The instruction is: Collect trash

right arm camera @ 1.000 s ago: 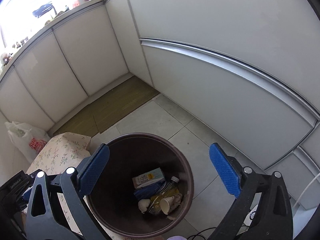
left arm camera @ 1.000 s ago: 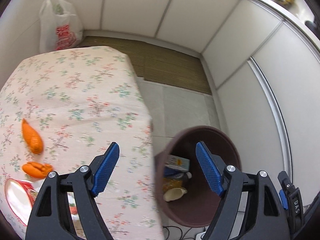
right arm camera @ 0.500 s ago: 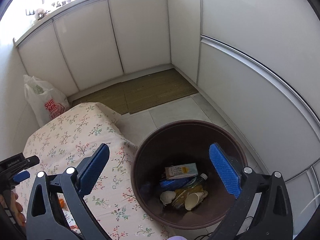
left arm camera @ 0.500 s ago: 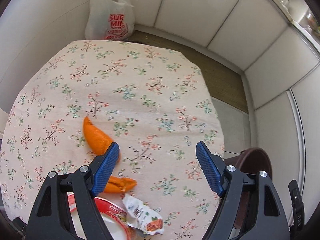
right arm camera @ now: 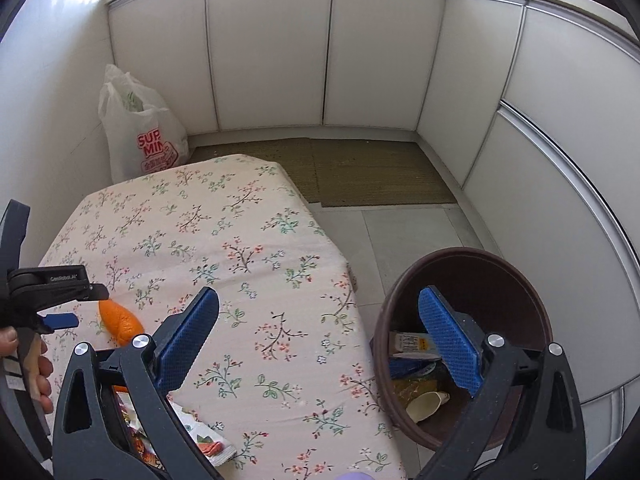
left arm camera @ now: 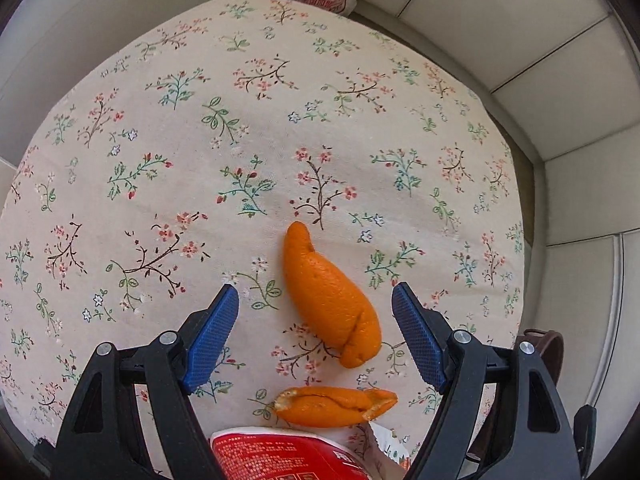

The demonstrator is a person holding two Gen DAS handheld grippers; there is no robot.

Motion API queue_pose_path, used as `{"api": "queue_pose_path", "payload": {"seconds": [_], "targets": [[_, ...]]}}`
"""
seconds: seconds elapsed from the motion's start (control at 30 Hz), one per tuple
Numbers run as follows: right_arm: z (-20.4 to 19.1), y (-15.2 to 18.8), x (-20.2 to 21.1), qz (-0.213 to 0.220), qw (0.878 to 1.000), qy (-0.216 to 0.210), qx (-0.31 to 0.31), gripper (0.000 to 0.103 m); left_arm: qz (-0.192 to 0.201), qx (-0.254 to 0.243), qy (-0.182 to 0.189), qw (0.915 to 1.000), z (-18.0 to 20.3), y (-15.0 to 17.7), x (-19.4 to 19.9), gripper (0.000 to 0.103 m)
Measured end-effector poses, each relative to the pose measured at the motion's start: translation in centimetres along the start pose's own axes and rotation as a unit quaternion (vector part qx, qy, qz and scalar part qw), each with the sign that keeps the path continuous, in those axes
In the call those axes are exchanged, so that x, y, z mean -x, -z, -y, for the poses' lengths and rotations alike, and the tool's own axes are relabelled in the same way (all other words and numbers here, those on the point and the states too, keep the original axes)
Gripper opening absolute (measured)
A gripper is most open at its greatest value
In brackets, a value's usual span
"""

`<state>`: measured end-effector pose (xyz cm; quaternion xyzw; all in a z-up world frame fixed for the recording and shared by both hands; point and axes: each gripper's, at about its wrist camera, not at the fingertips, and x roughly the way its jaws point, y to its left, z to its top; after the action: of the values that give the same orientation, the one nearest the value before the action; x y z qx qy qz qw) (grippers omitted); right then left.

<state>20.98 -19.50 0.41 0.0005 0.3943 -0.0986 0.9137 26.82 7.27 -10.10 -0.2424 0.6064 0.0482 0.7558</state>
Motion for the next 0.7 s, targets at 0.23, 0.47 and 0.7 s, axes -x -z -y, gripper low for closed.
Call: {"api": "queue_pose_path", "payload": {"seconds": [0.23,0.47,0.7], "targets": [[-3.2,0.3,-1.4,-0.03,0.999,-0.03,0.021,0.096,-0.049,0.017,0.03,0.9982,-1.4,-0.9,-2.5,0.073],[-5.3,0.9,-3.6,-0.107,0.989,-0.099,0.025,0.096,-0.051,-0.043,0.037,0.9971,-0.1,-0.6,-2.8,0.036],[-7.8,2.5,-6.0,-0.187,0.97,-0.147,0.044,0.096,-0.011,-0.049,0.078,0.9957,-1.5,0.1,-0.5,0.02]]}}
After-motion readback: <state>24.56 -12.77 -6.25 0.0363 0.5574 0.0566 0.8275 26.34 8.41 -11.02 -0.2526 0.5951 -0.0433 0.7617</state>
